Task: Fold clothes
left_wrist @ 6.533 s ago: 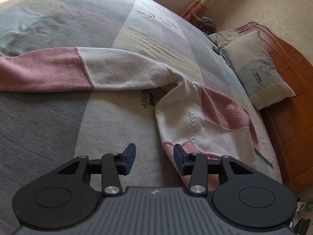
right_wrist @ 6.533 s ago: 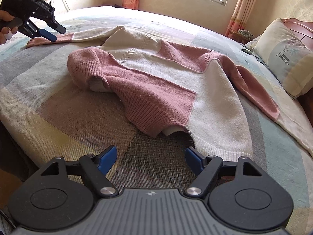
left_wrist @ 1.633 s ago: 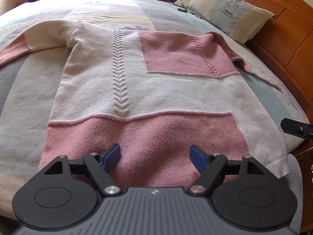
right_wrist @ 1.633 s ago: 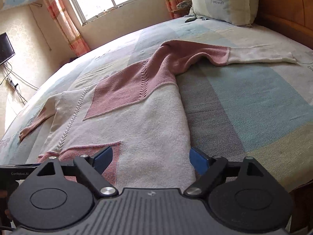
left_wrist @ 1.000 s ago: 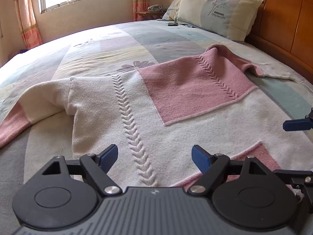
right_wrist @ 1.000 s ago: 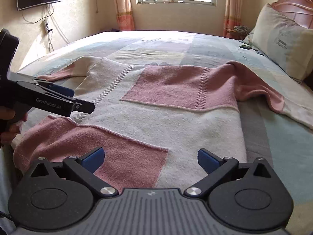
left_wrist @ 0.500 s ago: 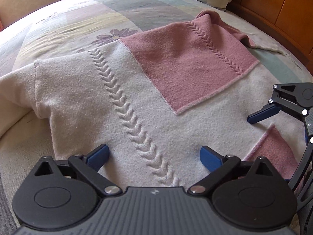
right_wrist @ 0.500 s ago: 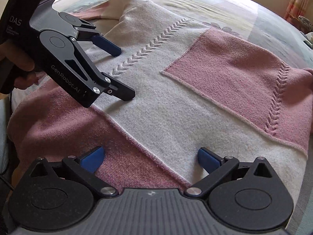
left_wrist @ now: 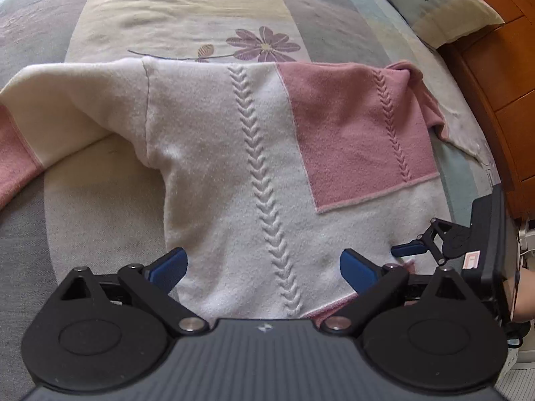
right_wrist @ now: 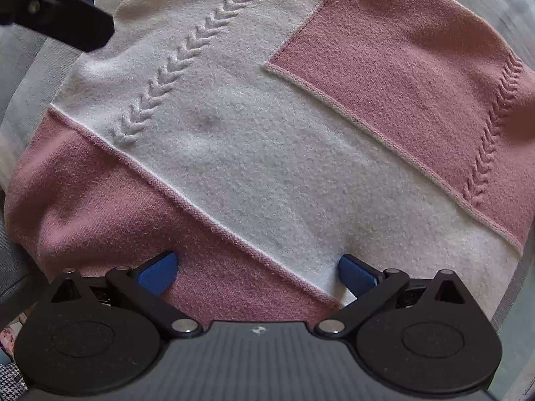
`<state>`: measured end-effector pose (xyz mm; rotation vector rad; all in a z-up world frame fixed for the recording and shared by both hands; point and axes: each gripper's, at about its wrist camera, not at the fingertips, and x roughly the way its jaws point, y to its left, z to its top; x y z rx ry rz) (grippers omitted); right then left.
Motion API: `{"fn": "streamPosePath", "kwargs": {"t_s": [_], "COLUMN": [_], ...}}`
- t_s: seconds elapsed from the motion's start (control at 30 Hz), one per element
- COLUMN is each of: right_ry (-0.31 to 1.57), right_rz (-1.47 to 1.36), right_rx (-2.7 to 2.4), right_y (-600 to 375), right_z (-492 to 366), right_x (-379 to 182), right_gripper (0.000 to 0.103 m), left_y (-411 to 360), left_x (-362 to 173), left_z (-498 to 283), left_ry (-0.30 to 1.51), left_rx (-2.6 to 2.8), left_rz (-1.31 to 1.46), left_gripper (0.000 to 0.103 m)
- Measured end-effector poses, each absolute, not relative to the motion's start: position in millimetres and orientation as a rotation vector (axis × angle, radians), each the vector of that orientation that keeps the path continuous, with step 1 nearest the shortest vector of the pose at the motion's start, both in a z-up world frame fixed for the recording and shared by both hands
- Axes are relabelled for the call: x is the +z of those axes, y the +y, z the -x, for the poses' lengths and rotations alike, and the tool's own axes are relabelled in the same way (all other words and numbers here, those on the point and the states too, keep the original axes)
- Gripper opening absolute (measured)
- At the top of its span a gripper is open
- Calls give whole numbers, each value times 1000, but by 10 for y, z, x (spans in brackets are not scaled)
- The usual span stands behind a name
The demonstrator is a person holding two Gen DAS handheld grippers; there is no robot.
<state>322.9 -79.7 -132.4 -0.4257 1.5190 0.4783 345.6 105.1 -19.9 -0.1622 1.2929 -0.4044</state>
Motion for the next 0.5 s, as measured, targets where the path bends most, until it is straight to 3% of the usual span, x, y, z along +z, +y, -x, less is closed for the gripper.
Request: {"fn": "streamPosePath", "kwargs": {"t_s": [0.3,0.5], "right_ry": [1572,1597], "right_rz": [432,286], "right_rx": [470,507], "right_y": [-828,-1042], "right_z": [-3236,-3448], "right_x": [-1272,-1060], "right_gripper": [103,103], "left_y": [1284,1257], "left_x": [-72,-160], "left_z": [-3847,-3912], "left_ry": [1375,1360], "left_rx": [-261,-126], "left_rz": [178,363], "left_gripper": [97,97]}}
